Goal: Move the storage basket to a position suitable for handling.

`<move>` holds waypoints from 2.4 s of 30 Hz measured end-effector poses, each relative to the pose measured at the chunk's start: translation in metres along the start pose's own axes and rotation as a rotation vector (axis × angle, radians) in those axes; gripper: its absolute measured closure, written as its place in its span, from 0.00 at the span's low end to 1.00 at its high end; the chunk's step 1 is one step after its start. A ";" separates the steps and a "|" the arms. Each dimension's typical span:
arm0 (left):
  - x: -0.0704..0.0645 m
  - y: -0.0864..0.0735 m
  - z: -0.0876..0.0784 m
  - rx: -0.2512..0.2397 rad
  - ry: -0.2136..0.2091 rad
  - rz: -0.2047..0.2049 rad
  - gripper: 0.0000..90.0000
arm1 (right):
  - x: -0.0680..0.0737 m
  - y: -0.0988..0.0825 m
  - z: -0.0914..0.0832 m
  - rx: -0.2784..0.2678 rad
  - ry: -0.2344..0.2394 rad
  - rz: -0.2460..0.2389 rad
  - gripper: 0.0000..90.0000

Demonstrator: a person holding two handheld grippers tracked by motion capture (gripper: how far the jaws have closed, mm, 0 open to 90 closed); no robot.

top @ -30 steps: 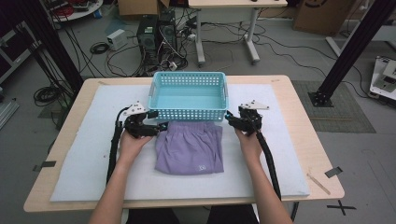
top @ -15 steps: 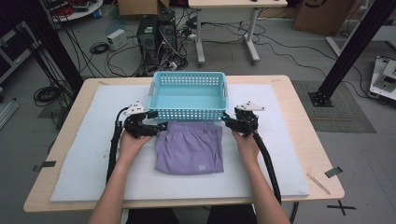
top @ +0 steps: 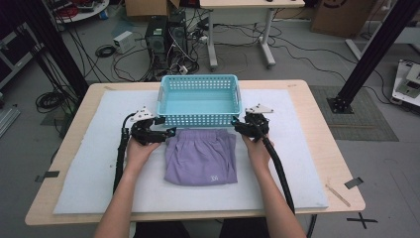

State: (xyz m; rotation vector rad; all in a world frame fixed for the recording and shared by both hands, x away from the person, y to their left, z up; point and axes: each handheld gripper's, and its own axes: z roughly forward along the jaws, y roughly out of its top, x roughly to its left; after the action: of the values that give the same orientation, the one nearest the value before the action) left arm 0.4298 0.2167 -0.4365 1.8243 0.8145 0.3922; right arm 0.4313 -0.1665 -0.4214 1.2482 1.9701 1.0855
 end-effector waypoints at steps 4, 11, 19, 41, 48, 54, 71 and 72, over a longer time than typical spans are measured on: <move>0.003 0.000 -0.004 -0.006 0.009 -0.015 0.31 | 0.005 0.001 -0.003 -0.003 0.005 -0.017 0.48; -0.010 0.008 -0.022 -0.041 -0.033 0.018 0.31 | 0.006 0.002 -0.027 -0.046 0.017 -0.042 0.43; -0.035 0.012 -0.049 -0.058 -0.053 0.106 0.31 | -0.003 -0.002 -0.055 -0.071 0.048 -0.033 0.39; -0.072 -0.005 -0.093 -0.137 -0.076 0.113 0.30 | -0.014 -0.028 -0.127 -0.166 0.154 0.001 0.30; -0.078 -0.009 -0.098 -0.180 -0.088 0.140 0.30 | -0.018 -0.033 -0.135 -0.188 0.153 -0.005 0.30; -0.083 -0.009 -0.100 -0.184 -0.152 0.103 0.30 | -0.022 -0.036 -0.137 -0.185 0.157 -0.003 0.30; -0.084 -0.008 -0.099 -0.162 -0.154 0.089 0.25 | -0.024 -0.040 -0.145 -0.184 0.151 -0.003 0.30; -0.084 -0.008 -0.100 -0.164 -0.154 0.088 0.25 | -0.025 -0.040 -0.145 -0.187 0.147 -0.007 0.30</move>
State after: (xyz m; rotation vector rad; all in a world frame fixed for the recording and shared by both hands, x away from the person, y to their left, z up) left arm 0.3065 0.2289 -0.3957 1.7178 0.5806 0.3593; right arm 0.3086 -0.2472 -0.3799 1.0890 1.9251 1.3580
